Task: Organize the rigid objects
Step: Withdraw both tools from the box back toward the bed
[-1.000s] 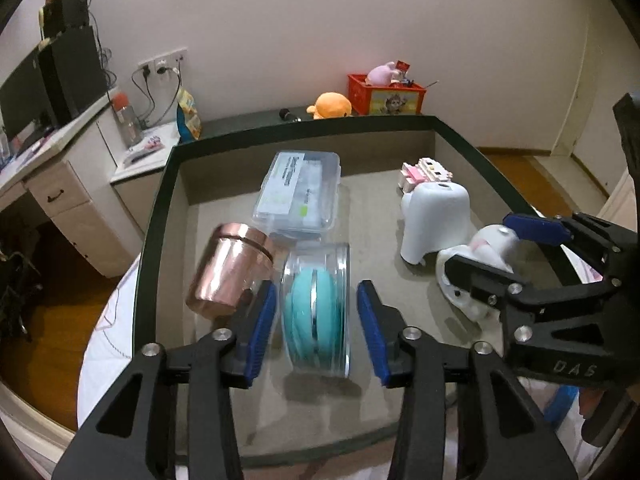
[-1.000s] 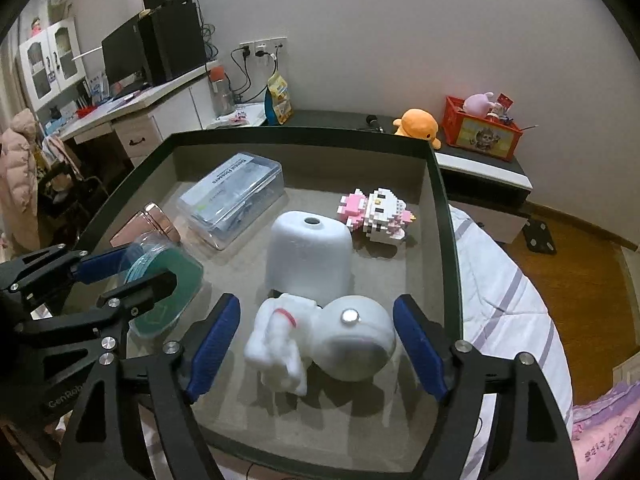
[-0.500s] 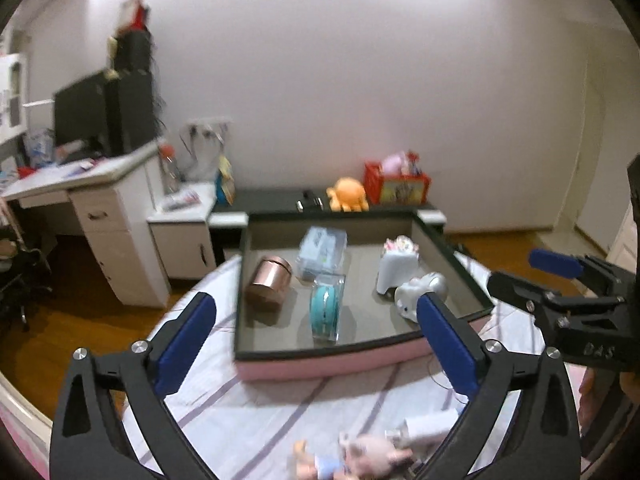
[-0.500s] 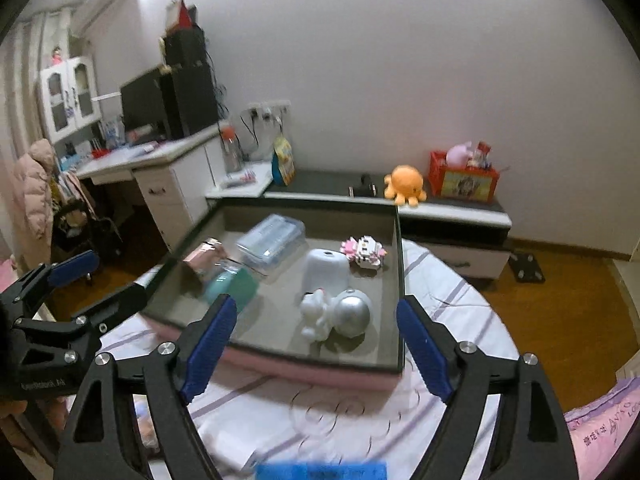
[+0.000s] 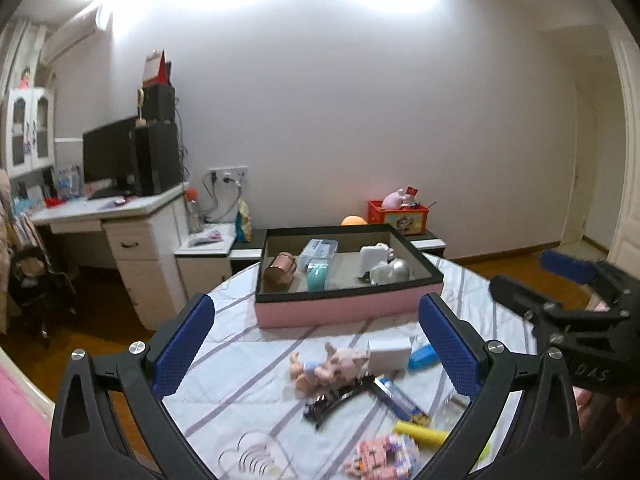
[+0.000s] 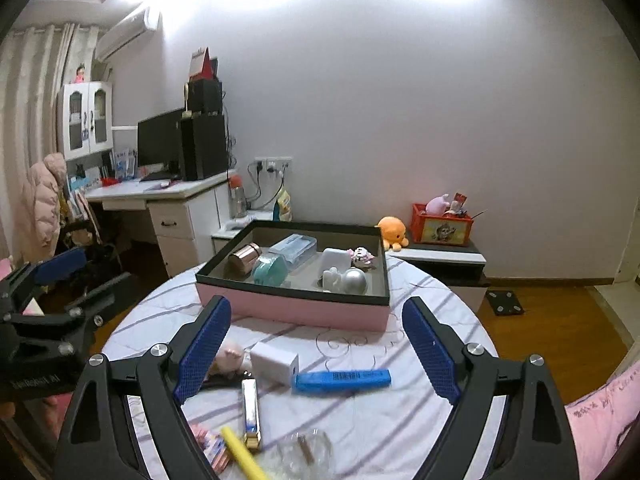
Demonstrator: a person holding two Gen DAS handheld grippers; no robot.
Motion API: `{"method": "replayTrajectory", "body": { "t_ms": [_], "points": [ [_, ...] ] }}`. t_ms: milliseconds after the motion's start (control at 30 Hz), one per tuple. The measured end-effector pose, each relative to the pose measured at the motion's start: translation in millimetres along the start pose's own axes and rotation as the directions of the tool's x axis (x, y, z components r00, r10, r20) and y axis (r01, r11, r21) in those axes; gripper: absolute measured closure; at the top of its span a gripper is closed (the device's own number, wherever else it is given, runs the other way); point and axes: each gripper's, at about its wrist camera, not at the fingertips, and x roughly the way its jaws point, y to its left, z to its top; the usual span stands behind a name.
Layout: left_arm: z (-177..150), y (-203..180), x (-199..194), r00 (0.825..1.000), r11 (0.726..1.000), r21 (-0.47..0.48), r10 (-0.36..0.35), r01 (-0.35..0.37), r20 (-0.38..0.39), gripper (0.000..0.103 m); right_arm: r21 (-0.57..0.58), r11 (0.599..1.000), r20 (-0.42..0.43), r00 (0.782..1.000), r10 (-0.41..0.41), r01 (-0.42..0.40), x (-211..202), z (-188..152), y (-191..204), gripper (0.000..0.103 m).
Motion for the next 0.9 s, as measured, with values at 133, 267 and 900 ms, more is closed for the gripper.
{"method": "replayTrajectory", "body": {
  "t_ms": [133, 267, 900],
  "points": [
    [-13, -10, -16, 1.000, 0.999, 0.036, -0.017, 0.018, -0.004, 0.000, 0.009, 0.999, 0.042, 0.998, -0.040, 0.040, -22, -13, 1, 0.014],
    [-24, -14, -28, 0.999, 0.999, 0.036, -0.035, 0.036, -0.017, 0.000, 0.015, 0.998, 0.044, 0.997, -0.062, 0.062, -35, -24, 3, 0.014],
    [-86, -29, 8, 0.975, 0.997, 0.038, -0.056, 0.066, -0.215, 0.000, 0.042, 0.995, -0.089, 0.992, -0.090, 0.094, -24, -72, -16, 0.014]
  ]
}}
